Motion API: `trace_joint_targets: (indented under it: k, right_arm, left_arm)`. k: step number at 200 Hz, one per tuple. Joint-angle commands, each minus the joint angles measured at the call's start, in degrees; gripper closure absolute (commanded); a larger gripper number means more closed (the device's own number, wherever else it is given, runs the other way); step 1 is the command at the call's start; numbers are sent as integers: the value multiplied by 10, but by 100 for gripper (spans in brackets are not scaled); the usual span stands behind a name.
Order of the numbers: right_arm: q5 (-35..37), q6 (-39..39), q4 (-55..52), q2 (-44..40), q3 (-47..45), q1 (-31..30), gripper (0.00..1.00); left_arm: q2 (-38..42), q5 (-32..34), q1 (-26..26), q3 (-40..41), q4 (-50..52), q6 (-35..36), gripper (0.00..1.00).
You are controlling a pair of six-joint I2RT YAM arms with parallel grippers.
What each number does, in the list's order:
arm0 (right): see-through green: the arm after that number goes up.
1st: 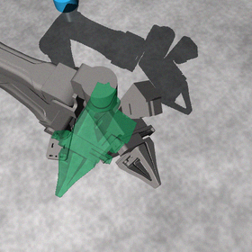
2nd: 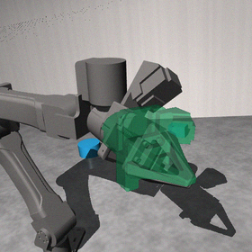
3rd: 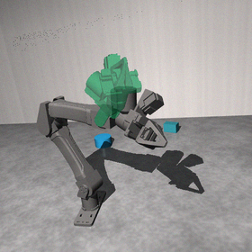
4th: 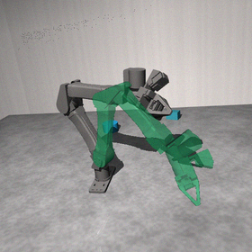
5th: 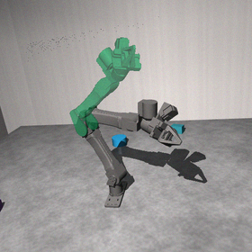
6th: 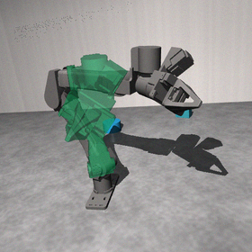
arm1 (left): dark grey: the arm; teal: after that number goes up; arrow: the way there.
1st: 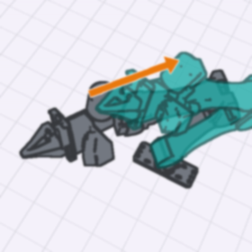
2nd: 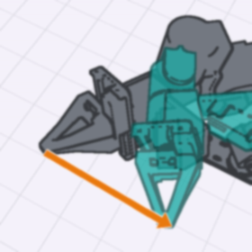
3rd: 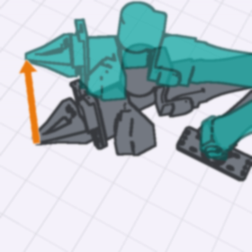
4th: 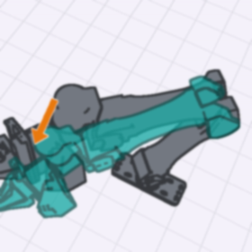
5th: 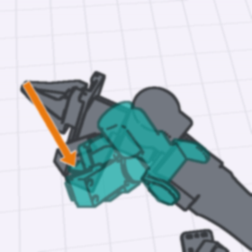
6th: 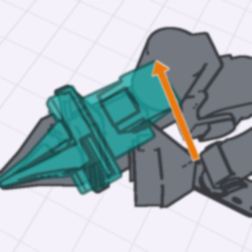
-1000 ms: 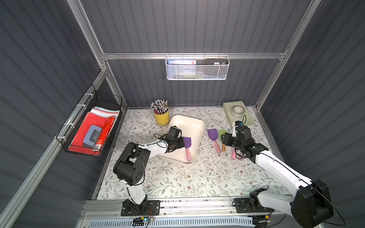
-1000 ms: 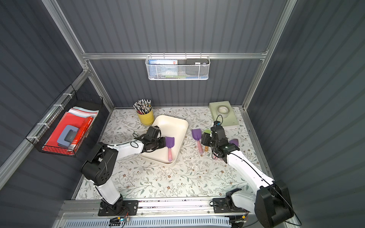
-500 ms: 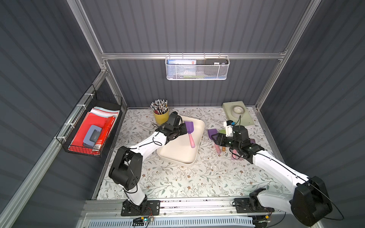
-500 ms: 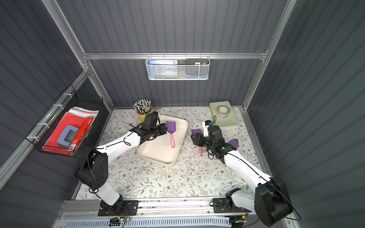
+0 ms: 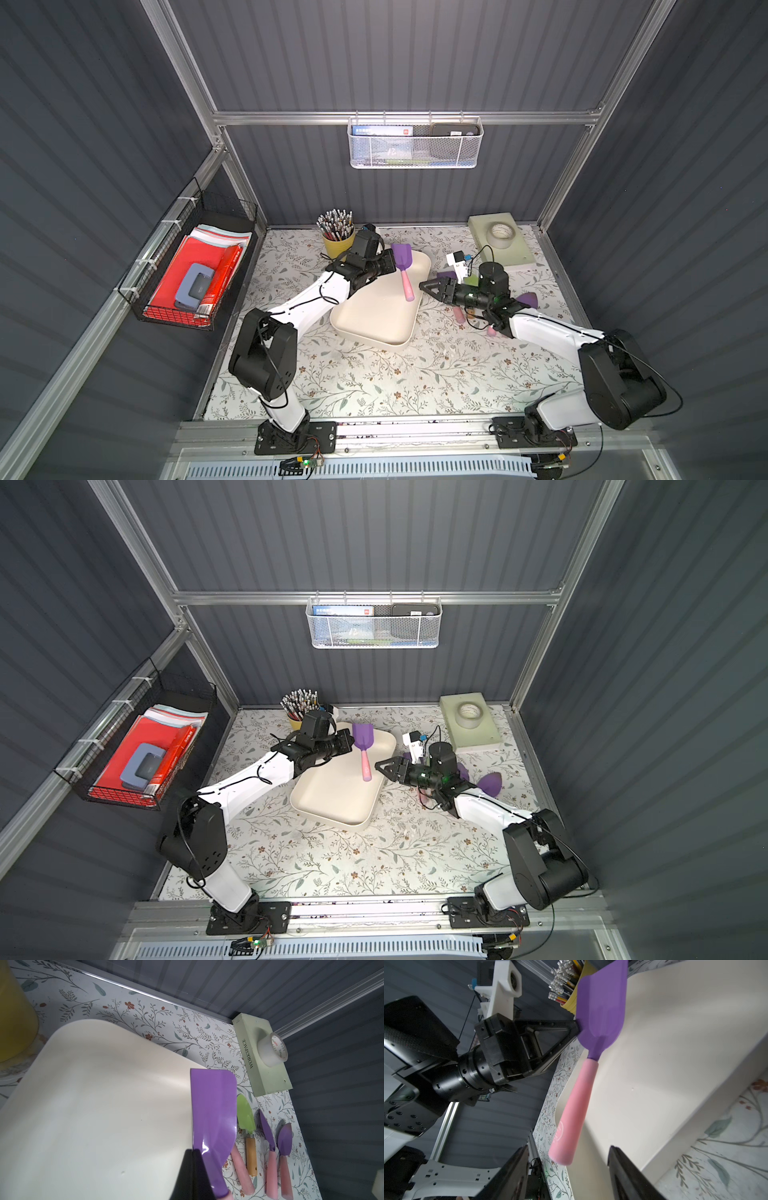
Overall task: Take the shovel out of the storage box
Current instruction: Pick up the shovel from the storage box.
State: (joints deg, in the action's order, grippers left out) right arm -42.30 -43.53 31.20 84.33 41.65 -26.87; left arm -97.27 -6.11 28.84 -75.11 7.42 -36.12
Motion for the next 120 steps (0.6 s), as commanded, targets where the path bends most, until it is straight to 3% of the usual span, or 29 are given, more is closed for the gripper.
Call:
trace_joint_targets:
  k: [1, 84, 120]
  right_arm:
    - [-46, -34, 72, 24, 4, -10, 35]
    - [-48, -38, 100, 97, 54, -44, 37]
    - [-39, -37, 95, 107, 63, -45, 56]
  left_arm:
    - [-5, -20, 3, -22, -17, 3, 100]
    - [-5, -36, 2, -12, -30, -5, 100]
    - [-5, -39, 3, -5, -31, -6, 100]
